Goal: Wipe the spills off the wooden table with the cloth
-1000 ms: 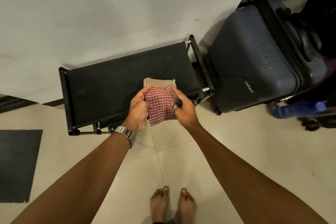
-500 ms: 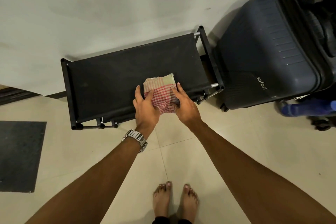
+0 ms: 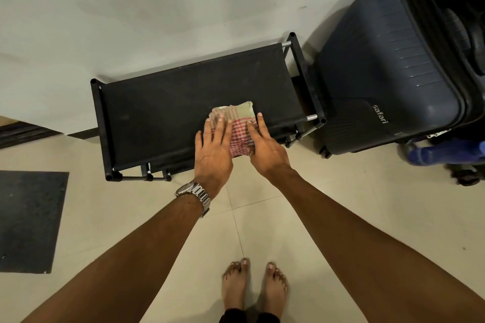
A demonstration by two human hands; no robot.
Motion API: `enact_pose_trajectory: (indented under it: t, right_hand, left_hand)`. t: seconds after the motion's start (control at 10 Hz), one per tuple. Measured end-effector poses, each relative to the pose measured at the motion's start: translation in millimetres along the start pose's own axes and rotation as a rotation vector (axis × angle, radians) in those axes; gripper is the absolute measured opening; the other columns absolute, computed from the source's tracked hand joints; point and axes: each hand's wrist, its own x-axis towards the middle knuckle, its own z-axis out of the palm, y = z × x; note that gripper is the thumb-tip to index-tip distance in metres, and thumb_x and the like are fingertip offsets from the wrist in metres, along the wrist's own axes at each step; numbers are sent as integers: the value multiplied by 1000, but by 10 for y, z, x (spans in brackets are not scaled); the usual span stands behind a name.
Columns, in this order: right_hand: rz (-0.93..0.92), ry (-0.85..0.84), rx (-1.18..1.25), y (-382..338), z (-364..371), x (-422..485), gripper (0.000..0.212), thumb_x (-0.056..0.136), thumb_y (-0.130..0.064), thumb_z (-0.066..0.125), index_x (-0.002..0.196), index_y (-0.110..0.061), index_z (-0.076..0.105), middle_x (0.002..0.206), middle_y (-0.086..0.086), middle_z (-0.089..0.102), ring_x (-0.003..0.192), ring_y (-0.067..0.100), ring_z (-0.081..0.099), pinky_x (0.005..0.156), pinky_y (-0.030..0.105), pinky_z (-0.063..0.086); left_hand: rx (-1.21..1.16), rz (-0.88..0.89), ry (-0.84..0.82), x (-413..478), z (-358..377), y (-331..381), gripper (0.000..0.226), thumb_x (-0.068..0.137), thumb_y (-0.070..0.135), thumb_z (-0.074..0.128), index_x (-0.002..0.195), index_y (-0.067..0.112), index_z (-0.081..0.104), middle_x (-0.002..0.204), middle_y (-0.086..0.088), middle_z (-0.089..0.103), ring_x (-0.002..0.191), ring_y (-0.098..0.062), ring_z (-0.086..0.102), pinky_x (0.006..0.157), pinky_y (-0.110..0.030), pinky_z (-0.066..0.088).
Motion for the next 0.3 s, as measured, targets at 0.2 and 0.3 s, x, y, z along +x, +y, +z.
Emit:
enact_pose_trajectory:
  t: [0.2,0.3]
  right_hand:
    - [-4,-10,-86,-34,-4,20,81,97,-25,54,155,-26,-1,162,0,-23,111,25,56,87,34,53]
    - [0,21,-74,-69,-32,4,83,95,-26,57,155,-26,0,162,1,-23,109,24,56,82,32,51]
  left_hand:
    - [57,59,-77,44,59,-23,71,109,42,32,165,16,-3,173,-6,-4,159,-31,-11,126,-62,-4]
    - [56,59,-50,31,38,-19,71,109,45,31,164,16,-3,173,-6,-4,159,-31,-11,127,-61,-3]
